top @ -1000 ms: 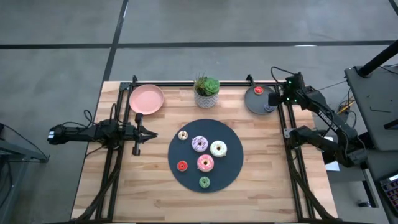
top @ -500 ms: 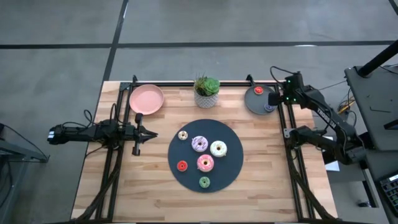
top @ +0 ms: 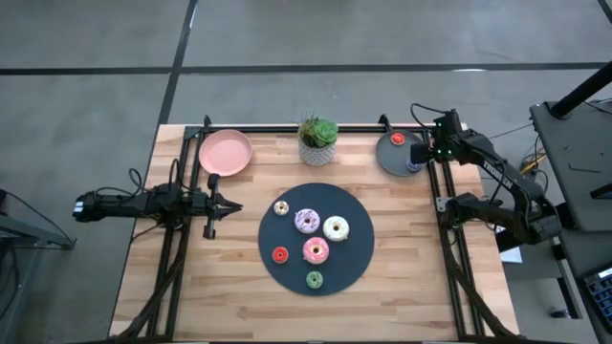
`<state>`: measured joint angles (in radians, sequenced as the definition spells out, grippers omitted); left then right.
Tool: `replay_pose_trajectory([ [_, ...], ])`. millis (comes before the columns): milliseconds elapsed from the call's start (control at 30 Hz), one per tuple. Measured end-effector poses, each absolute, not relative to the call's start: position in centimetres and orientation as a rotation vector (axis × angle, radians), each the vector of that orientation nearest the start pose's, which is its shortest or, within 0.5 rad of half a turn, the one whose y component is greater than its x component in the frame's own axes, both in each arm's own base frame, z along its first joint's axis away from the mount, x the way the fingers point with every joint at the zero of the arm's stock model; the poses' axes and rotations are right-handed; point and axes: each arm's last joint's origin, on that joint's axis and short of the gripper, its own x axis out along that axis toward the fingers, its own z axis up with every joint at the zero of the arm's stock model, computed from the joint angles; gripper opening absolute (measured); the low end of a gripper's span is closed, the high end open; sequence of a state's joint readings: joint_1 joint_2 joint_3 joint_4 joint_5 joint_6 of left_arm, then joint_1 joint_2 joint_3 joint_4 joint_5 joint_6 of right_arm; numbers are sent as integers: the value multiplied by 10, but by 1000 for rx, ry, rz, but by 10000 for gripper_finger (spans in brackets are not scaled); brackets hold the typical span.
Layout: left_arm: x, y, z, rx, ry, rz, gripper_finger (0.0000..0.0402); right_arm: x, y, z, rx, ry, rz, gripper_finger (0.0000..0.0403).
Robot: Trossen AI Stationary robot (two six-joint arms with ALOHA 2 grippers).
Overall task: Pick & Place donuts
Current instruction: Put the small brown donut on the gray plate
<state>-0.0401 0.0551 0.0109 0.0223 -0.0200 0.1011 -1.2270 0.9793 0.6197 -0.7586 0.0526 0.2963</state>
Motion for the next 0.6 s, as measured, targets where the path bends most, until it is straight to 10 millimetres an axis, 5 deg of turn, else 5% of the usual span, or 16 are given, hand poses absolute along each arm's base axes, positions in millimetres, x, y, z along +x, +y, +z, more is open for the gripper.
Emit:
replay_pose_trajectory([
  [600,100,-3,165,102,21,-21,0,50,-145,218,929,898,-1283,210],
])
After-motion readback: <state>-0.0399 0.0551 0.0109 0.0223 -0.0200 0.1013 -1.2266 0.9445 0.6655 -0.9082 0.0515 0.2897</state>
